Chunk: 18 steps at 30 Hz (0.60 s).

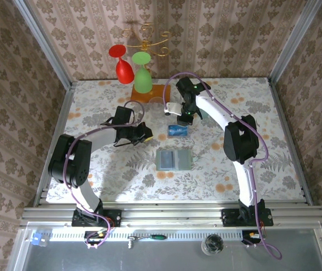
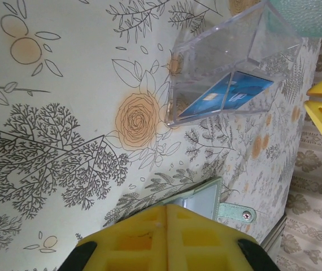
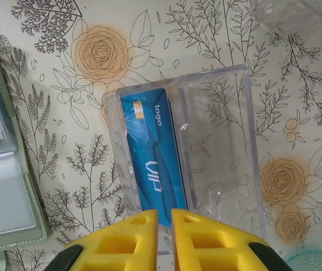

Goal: Take the credit cards out of the card holder

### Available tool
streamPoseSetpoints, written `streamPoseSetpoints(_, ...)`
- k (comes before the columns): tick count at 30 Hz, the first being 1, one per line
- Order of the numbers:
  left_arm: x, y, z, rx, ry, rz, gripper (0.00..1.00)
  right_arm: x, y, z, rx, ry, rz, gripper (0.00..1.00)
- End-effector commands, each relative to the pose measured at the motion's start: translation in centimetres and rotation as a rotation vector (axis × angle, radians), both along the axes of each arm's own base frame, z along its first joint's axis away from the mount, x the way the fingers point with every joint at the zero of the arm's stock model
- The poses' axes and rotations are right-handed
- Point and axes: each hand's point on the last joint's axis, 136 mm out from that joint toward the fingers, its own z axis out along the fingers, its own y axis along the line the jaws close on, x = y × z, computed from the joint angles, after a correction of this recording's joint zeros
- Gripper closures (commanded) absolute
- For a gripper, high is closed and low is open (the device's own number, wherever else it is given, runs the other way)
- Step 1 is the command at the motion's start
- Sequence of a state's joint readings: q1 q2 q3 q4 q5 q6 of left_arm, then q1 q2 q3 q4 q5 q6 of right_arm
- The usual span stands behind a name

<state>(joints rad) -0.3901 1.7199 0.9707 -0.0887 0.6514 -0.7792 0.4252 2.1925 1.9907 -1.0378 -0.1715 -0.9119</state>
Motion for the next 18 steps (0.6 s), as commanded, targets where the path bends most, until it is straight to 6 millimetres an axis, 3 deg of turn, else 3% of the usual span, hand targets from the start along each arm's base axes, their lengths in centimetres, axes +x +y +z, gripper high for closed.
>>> streamPoseSetpoints(1, -0.7, 0.1, -0.5, -0.022, 0.026, -0.006, 0.93, -0.5, 0.0, 1.2, 0.033, 0.007, -0.021, 0.86)
streamPoseSetpoints(8, -1.3, 0.2, -0.6, -0.027, 0.027, 0.0, 0.93, -0.7, 1.0, 3.3, 0.146, -0.042, -0.101, 0.86)
streamPoseSetpoints(18, -2.5, 0.2, -0.7, -0.03, 0.023, -0.008, 0.93, -2.0, 4.2, 4.3, 0.339, -0.05, -0.333, 0.84)
